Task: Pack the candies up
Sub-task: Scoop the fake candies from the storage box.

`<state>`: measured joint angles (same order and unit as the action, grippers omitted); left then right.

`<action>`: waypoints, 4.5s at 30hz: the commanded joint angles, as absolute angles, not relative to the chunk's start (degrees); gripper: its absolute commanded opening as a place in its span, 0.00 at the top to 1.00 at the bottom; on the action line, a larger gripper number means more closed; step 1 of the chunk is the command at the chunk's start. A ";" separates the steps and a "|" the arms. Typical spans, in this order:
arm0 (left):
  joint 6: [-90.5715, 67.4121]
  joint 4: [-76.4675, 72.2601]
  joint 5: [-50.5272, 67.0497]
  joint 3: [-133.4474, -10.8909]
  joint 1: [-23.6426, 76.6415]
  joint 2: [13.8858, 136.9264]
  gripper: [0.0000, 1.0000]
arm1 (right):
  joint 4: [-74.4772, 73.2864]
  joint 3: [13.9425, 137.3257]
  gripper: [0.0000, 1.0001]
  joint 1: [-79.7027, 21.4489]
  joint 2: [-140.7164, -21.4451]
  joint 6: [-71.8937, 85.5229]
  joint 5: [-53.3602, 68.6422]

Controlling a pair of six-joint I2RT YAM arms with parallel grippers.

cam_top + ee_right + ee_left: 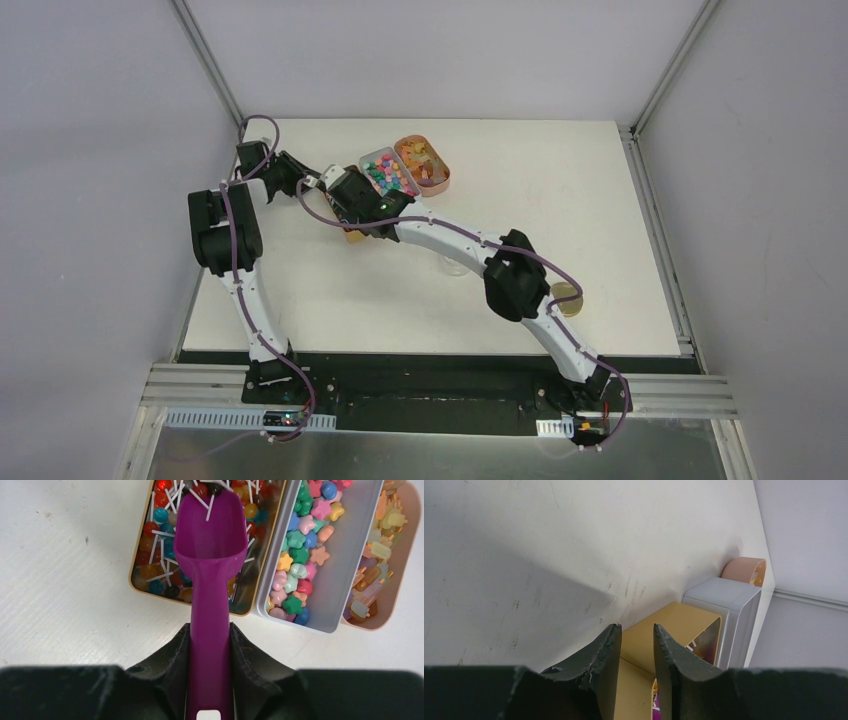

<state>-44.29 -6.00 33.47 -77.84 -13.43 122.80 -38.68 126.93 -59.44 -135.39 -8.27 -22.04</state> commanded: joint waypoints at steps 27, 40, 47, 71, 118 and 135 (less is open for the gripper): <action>-44.01 -7.97 34.89 -78.61 -12.83 123.69 0.68 | -17.73 109.43 1.00 -56.78 -129.51 -7.02 -18.10; -44.34 -7.91 35.26 -78.83 -12.84 124.09 0.68 | -34.35 126.04 1.00 -56.89 -138.09 -9.25 -18.59; -44.41 -7.91 35.42 -78.84 -12.87 124.40 0.69 | -35.44 128.51 1.00 -56.87 -139.66 -8.65 -18.27; -44.73 -7.92 36.28 -80.46 -12.30 124.94 0.69 | -18.16 109.62 1.00 -54.55 -132.20 -5.11 -14.94; -35.69 7.56 34.26 -73.55 -9.10 94.26 0.01 | -8.99 58.99 1.00 -52.30 -73.01 -15.90 -15.23; -33.99 8.10 24.72 -50.85 -0.79 70.72 0.01 | -40.70 62.15 1.00 -52.45 -63.65 -16.79 -21.61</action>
<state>-35.92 8.67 27.70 -55.05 -2.22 74.19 -32.51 58.28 -52.36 -65.67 -15.99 -19.07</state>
